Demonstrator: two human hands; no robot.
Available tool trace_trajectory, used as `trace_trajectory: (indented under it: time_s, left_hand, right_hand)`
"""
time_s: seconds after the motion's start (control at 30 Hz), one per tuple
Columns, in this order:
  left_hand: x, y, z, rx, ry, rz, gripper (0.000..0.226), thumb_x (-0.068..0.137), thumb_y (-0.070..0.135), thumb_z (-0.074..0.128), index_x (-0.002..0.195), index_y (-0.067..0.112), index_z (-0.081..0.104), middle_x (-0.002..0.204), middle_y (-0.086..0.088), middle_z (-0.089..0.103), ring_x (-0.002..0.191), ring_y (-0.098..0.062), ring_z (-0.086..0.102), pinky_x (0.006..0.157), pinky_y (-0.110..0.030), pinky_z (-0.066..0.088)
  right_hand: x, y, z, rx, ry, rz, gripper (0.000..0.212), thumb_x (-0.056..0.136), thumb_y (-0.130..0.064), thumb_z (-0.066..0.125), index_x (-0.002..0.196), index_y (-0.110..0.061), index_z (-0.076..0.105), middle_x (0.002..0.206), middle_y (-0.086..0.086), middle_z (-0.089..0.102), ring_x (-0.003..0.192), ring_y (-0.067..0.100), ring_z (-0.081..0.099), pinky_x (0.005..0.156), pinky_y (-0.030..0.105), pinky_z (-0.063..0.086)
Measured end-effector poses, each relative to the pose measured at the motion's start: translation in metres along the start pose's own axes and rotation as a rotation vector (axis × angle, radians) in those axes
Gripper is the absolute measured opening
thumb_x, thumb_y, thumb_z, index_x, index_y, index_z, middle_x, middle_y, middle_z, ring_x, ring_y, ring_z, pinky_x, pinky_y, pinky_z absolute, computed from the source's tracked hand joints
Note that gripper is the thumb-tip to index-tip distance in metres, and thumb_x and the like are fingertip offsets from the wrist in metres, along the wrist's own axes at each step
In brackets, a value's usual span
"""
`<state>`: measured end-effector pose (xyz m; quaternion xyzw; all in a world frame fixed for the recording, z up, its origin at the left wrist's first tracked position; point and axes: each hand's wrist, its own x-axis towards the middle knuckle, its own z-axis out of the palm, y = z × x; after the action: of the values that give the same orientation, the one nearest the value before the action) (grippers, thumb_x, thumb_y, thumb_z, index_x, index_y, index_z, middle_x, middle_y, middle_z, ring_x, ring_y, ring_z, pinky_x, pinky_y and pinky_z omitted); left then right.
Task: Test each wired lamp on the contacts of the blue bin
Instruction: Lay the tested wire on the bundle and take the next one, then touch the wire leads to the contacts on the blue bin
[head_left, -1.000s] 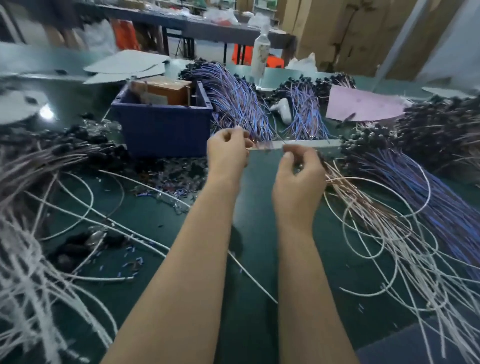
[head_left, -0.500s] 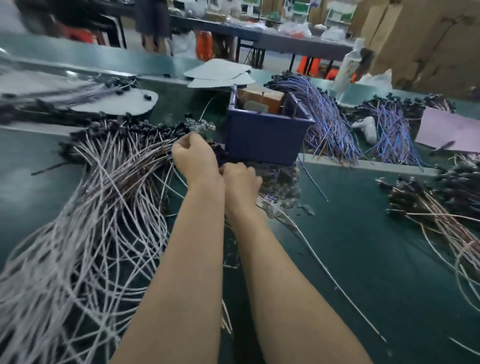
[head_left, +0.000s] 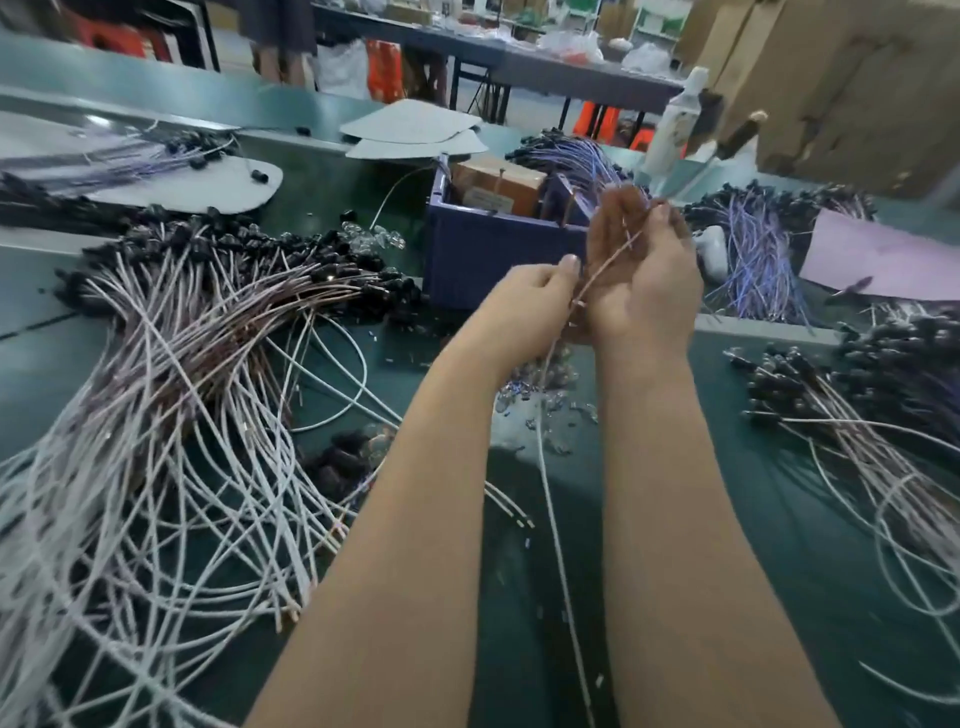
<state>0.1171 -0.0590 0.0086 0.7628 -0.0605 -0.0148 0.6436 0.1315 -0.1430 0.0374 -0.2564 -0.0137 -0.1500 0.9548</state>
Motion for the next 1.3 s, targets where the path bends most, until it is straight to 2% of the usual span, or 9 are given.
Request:
trace_trajectory:
  time_s: [0.13,0.23,0.3,0.37,0.6,0.8,1.0,1.17,1.3]
  left_hand:
    - [0.000,-0.004,0.018,-0.074,-0.217,-0.013,0.031,0.101,0.024,0.042,0.080,0.013,0.062,0.058,0.008,0.059,0.039,-0.002,0.045,0.041,-0.018,0.034]
    - [0.004,-0.010,0.025,-0.069,-0.114,-0.018,0.030,0.100,0.023,0.045,0.078,0.016,0.065,0.059,0.007,0.051,0.037,-0.002,0.034,0.039,-0.016,0.026]
    - [0.008,-0.014,0.025,0.011,-0.004,-0.009,0.028,0.098,0.022,0.048,0.080,0.017,0.068,0.062,0.006,0.053,0.040,-0.004,0.036,0.041,-0.018,0.030]
    - [0.009,-0.017,0.021,0.085,0.048,0.006,0.025,0.097,0.023,0.050,0.084,0.013,0.070,0.063,0.005,0.056,0.043,-0.004,0.040,0.045,-0.018,0.035]
    - [0.010,-0.026,0.008,0.195,0.030,-0.037,0.025,0.098,0.023,0.050,0.090,0.011,0.071,0.069,0.004,0.069,0.038,0.003,0.045,0.049,-0.019,0.038]
    - [0.007,-0.025,0.006,0.236,-0.066,-0.058,0.027,0.098,0.022,0.050,0.090,0.009,0.073,0.060,0.005,0.065,0.040,-0.003,0.042,0.040,-0.011,0.035]
    - [0.009,-0.027,0.005,0.234,0.046,-0.002,0.028,0.098,0.023,0.049,0.086,0.010,0.071,0.054,0.008,0.062,0.032,0.002,0.040,0.040,-0.014,0.032]
    - [0.009,-0.025,0.009,0.230,0.086,0.040,0.025,0.098,0.024,0.049,0.093,0.013,0.071,0.063,0.006,0.064,0.033,0.003,0.042,0.047,-0.019,0.033]
    - [0.008,-0.025,0.007,0.240,0.088,0.034,0.025,0.099,0.023,0.048,0.093,0.013,0.070,0.067,0.005,0.068,0.032,0.004,0.042,0.042,-0.014,0.031]
  right_hand:
    - [0.008,-0.027,-0.026,-0.055,0.174,-0.108,0.012,0.101,-0.006,0.040,0.094,-0.011,0.049,0.064,0.004,0.065,0.057,0.013,0.065,0.060,0.024,0.054]
    - [0.004,-0.025,-0.049,-0.459,0.220,-0.119,0.018,0.101,-0.017,0.045,0.086,-0.017,0.056,0.069,-0.002,0.060,0.058,0.008,0.056,0.054,0.019,0.047]
    - [-0.002,-0.014,-0.064,-0.778,0.111,-0.067,0.025,0.099,-0.026,0.048,0.082,-0.020,0.064,0.065,-0.006,0.053,0.053,0.005,0.045,0.049,0.017,0.038]
    - [-0.006,-0.003,-0.074,-0.884,-0.016,0.002,0.023,0.097,-0.019,0.052,0.079,-0.018,0.066,0.057,-0.010,0.054,0.047,0.002,0.039,0.046,0.014,0.034]
    - [-0.002,0.009,-0.084,-0.824,0.027,0.001,0.031,0.096,-0.011,0.053,0.066,-0.016,0.060,0.051,-0.009,0.055,0.045,0.003,0.045,0.048,0.016,0.040]
    - [0.003,-0.004,-0.084,-0.297,0.298,0.031,0.018,0.097,-0.012,0.052,0.080,-0.010,0.056,0.050,-0.006,0.063,0.047,0.004,0.061,0.049,0.016,0.051]
    - [0.001,-0.001,-0.086,-0.599,0.129,0.128,0.022,0.099,-0.018,0.049,0.079,-0.011,0.057,0.055,-0.005,0.065,0.051,0.007,0.061,0.052,0.017,0.051]
    - [-0.003,0.004,-0.087,-0.862,-0.132,0.183,0.015,0.092,-0.015,0.060,0.077,-0.013,0.060,0.059,-0.007,0.060,0.053,0.007,0.045,0.052,0.017,0.039]
    - [-0.003,0.004,-0.086,-0.761,-0.036,0.096,0.017,0.094,-0.010,0.057,0.077,-0.011,0.057,0.053,-0.008,0.059,0.049,0.005,0.049,0.051,0.016,0.043]
